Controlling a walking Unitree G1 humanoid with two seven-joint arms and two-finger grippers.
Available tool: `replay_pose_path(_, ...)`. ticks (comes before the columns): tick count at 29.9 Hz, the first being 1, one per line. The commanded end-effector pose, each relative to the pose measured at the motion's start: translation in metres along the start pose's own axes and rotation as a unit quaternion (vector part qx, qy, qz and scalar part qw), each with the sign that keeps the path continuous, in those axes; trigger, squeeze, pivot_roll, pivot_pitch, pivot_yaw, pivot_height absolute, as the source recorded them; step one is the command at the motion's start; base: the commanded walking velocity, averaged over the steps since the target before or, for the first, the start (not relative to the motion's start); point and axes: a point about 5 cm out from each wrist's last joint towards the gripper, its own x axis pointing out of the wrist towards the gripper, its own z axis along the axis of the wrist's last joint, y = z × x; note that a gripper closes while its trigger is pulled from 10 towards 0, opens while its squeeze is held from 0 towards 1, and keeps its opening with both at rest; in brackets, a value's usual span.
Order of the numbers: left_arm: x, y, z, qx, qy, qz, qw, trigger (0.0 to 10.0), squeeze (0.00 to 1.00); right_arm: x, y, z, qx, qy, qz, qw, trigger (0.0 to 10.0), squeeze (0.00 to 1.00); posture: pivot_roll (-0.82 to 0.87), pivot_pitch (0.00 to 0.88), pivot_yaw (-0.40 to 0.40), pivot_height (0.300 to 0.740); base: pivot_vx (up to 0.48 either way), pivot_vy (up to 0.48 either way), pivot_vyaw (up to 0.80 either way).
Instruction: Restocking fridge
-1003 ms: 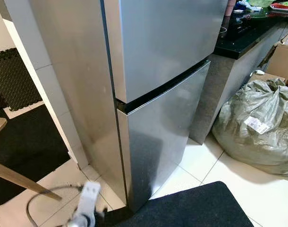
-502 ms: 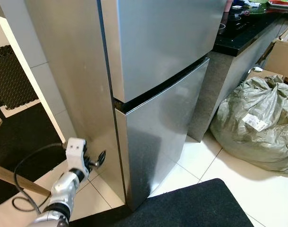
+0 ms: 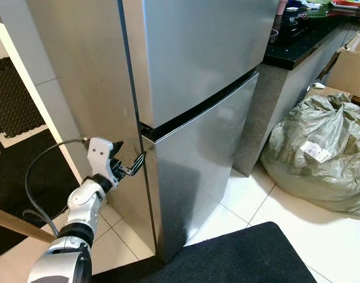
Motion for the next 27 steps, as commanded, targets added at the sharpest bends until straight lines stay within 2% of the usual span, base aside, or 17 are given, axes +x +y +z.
replay_pose_path(1, 0.002, -0.005, -0.003, -0.008, 0.005, -0.019, 1.000, 10.0, 0.00, 0.000, 0.004, 0.000, 0.001, 0.002, 0.002, 1.000, 10.0, 0.00, -0.14, 0.029, 0.036, 0.740, 0.000, 0.000, 0.00)
replay_pose_path(7, 0.003, -0.021, -0.013, -0.038, 0.021, -0.069, 0.997, 10.0, 0.00, 0.000, 0.004, 0.000, 0.003, 0.002, 0.002, 1.000, 10.0, 0.00, -0.14, 0.029, 0.037, 0.740, 0.000, 0.000, 0.00)
replay_pose_path(17, 0.004, -0.034, -0.027, -0.061, 0.053, -0.074, 0.994, 10.0, 0.00, 0.000, 0.004, 0.001, 0.004, 0.003, 0.002, 1.000, 10.0, 0.00, -0.14, 0.026, 0.042, 0.740, 0.000, 0.000, 0.00)
replay_pose_path(23, 0.003, -0.031, -0.032, -0.063, 0.072, -0.040, 0.995, 10.0, 0.00, 0.000, 0.005, 0.000, 0.005, 0.003, 0.002, 1.000, 10.0, 0.00, -0.15, 0.025, 0.043, 0.740, 0.000, 0.000, 0.00)
replay_pose_path(25, 0.002, -0.026, -0.033, -0.063, 0.080, -0.006, 0.995, 10.0, 0.00, 0.000, 0.005, 0.000, 0.006, 0.004, 0.002, 1.000, 10.0, 0.00, -0.15, 0.025, 0.044, 0.740, 0.000, 0.000, 0.00)
replay_pose_path(27, 0.002, -0.025, -0.033, -0.067, 0.081, 0.003, 0.995, 10.0, 0.00, 0.000, 0.005, 0.000, 0.006, 0.004, 0.002, 1.000, 10.0, 0.00, -0.15, 0.025, 0.044, 0.740, 0.000, 0.000, 0.00)
